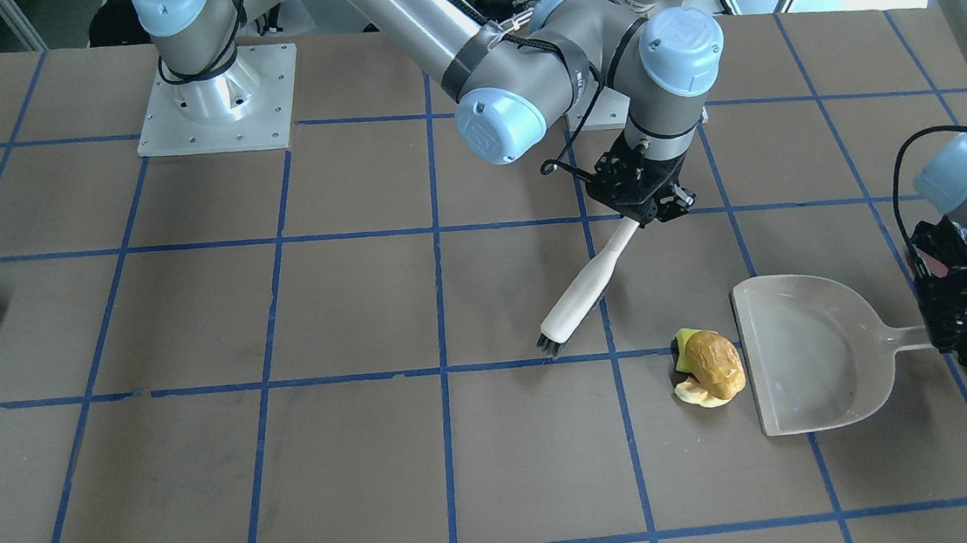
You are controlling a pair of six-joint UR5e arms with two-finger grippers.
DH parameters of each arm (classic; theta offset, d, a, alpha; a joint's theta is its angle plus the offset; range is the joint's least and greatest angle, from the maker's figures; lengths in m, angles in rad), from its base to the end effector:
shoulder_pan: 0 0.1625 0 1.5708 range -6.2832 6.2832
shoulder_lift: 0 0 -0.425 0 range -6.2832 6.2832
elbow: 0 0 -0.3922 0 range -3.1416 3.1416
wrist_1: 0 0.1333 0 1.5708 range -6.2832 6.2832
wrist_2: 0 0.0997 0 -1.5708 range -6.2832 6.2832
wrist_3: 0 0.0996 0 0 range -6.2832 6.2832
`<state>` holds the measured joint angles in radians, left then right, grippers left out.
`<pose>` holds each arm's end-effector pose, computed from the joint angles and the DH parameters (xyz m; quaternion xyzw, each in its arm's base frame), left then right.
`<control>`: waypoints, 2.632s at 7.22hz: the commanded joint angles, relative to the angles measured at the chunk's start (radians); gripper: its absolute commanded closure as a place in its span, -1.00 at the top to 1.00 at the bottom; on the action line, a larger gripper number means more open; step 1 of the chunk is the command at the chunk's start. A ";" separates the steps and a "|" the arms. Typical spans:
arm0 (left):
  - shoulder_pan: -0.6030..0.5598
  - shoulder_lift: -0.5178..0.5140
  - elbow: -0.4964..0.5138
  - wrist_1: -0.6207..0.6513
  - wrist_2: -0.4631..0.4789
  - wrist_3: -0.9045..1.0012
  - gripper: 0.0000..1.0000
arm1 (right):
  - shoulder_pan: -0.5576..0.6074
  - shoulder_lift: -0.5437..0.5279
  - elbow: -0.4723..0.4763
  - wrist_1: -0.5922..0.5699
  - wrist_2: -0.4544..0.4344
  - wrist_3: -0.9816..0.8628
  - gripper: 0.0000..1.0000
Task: Sweep and dump trash in nearest bin
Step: 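Sweep the bread toy and sponge into the dustpan with the right gripper's brush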
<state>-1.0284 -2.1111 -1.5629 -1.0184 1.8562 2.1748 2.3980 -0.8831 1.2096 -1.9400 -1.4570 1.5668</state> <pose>0.2496 -0.6180 0.2343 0.7201 0.6790 0.1369 0.0396 0.6463 -0.3979 0.2705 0.3596 0.9311 0.0451 0.0406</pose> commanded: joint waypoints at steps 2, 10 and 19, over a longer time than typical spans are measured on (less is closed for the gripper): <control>-0.001 -0.001 0.000 0.001 0.011 -0.007 -1.00 | 0.053 0.134 -0.184 0.044 0.004 0.094 -1.00; -0.004 -0.003 0.000 0.007 0.012 -0.009 -1.00 | 0.056 0.245 -0.317 0.045 0.112 -0.394 -1.00; -0.018 -0.004 0.000 0.012 0.012 -0.004 -1.00 | 0.061 0.228 -0.349 0.062 0.277 -0.933 -1.00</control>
<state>-1.0422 -2.1153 -1.5631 -1.0063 1.8684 2.1689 2.4518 -0.6385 0.8613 -1.8772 -1.1982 0.5576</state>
